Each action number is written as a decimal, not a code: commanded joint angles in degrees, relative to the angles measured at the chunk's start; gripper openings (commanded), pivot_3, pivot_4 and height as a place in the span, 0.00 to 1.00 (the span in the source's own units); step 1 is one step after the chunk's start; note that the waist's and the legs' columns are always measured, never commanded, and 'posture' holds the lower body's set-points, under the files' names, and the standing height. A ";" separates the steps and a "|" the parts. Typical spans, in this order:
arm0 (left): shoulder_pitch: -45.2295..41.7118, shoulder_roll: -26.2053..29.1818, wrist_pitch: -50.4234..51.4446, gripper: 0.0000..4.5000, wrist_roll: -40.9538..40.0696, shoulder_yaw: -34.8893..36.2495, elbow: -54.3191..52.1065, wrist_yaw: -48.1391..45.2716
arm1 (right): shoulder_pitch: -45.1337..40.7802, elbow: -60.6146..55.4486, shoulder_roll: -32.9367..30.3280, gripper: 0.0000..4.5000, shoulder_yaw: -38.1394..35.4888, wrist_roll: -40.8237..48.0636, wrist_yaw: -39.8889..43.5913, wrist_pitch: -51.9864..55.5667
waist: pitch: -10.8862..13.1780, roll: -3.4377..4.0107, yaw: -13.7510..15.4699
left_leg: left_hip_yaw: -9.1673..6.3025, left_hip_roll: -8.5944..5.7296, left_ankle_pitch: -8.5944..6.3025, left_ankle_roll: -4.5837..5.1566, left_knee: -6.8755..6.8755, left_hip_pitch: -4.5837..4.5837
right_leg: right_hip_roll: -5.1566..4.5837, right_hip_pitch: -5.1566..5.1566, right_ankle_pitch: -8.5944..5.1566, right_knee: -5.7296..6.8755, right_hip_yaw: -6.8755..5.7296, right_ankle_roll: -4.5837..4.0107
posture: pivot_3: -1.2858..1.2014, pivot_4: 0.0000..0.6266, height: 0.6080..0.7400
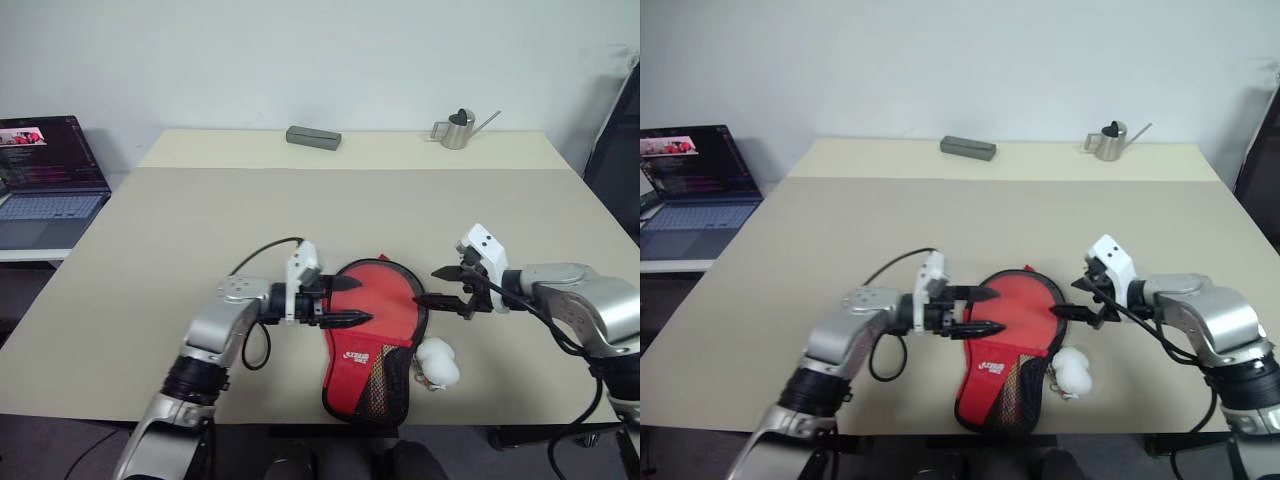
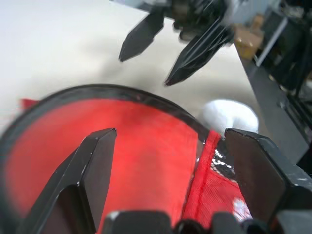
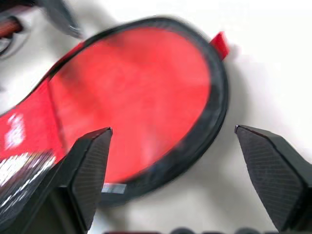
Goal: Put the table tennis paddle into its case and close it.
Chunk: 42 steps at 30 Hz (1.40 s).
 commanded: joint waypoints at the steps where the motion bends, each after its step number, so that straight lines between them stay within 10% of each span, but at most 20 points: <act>1: 1.49 3.69 3.68 0.87 -4.66 5.72 -5.84 1.79 | -3.44 6.19 3.73 0.99 1.00 -3.13 -1.01 -3.69 | 0.01 0.01 -0.13 | -0.02 0.00 0.03 -0.05 -0.01 -0.06 | 0.00 -0.07 0.00 0.00 0.00 -0.01 | 0.52 0.24 1.00; 15: 5.88 8.31 2.61 0.87 -5.43 8.67 -7.76 7.74 | -9.85 26.79 12.24 0.99 2.54 -11.52 -0.22 -13.00 | 0.03 0.04 -0.14 | 0.13 -0.01 0.05 -0.08 0.00 -0.13 | 0.00 -0.19 0.03 0.05 0.05 -0.05 | 0.52 0.24 1.00; 30: 7.13 9.76 2.43 0.87 -6.03 8.85 -8.79 8.71 | -13.68 35.86 17.68 0.01 1.48 -13.60 -0.51 -14.71 | 0.03 0.05 -0.29 | 0.27 0.01 0.08 -0.14 0.01 0.11 | 0.28 -0.16 0.19 0.22 0.20 -0.31 | 0.52 0.24 1.00; 42: 8.75 11.08 2.15 0.87 -6.14 9.09 -9.33 8.80 | -22.81 47.48 22.73 0.00 1.19 -18.49 -3.45 -23.95 | 0.05 0.02 -1.57 | 1.02 0.30 0.08 -0.14 -0.02 0.82 | 0.75 -0.17 0.28 0.75 1.12 -0.48 | 0.52 0.24 1.00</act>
